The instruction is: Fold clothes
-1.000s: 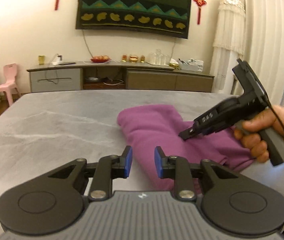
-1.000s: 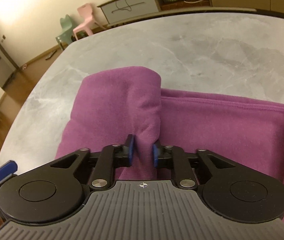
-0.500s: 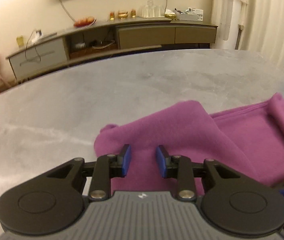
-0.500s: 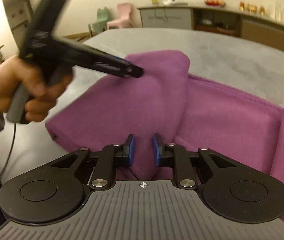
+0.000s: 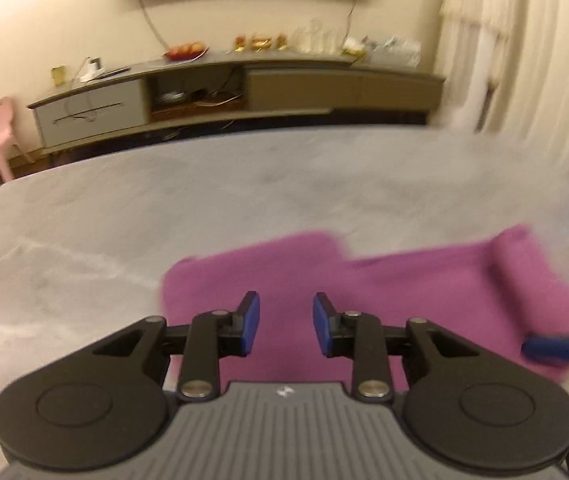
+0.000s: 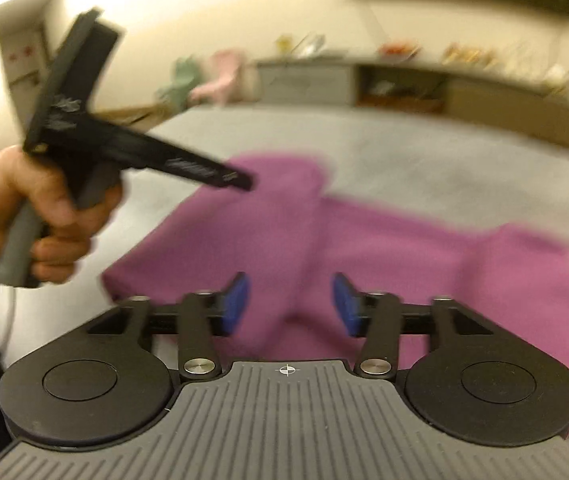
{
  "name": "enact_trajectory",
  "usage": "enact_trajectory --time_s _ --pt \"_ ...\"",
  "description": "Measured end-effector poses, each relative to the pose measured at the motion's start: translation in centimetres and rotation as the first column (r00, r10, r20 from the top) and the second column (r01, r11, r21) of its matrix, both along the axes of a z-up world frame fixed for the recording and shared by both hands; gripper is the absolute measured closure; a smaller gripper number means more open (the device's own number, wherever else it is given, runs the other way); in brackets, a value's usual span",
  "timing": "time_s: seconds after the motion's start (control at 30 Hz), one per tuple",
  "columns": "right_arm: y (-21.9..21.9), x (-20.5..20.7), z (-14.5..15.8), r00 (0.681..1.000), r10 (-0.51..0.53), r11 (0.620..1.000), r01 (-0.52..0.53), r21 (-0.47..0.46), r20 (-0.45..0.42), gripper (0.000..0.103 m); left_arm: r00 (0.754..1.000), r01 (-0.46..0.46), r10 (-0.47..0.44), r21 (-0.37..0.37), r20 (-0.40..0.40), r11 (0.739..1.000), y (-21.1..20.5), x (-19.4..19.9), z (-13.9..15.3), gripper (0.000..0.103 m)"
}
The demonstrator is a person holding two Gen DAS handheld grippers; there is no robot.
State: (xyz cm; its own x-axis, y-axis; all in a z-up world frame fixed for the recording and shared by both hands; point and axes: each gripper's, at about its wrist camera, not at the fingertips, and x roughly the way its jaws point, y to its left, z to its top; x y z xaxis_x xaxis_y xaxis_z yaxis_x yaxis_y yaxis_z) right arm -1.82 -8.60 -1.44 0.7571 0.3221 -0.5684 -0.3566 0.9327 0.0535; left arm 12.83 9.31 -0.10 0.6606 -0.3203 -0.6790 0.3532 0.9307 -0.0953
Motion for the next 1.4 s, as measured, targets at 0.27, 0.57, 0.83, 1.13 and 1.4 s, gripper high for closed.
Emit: enact_trajectory --time_s 0.27,0.57,0.83,1.13,1.4 --pt "-5.7 -3.5 -2.2 0.985 -0.157 0.955 0.171 -0.241 0.078 0.047 0.985 0.081 -0.110 -0.205 -0.135 0.975 -7.0 1.0 -1.7 0.062" --pt "-5.8 -4.1 -2.1 0.989 -0.082 0.972 0.107 -0.208 0.124 0.094 0.959 0.088 -0.168 -0.326 -0.228 0.941 -13.8 2.7 -5.2 0.092" --pt "-4.1 -3.9 -1.3 0.985 0.019 0.991 0.004 -0.133 0.173 0.098 0.991 0.013 -0.045 -0.247 -0.124 0.969 -10.1 1.2 -0.7 0.093" --pt "-1.7 -1.3 -4.4 0.994 0.052 0.986 -0.036 -0.164 0.093 0.098 0.976 -0.102 0.063 -0.180 -0.208 0.978 -6.9 0.9 -3.9 0.091" --pt "-3.9 -2.1 -1.2 0.976 -0.037 0.999 0.044 -0.027 0.216 0.099 0.933 -0.157 -0.053 -0.536 -0.356 0.829 -3.8 1.6 -5.6 0.067"
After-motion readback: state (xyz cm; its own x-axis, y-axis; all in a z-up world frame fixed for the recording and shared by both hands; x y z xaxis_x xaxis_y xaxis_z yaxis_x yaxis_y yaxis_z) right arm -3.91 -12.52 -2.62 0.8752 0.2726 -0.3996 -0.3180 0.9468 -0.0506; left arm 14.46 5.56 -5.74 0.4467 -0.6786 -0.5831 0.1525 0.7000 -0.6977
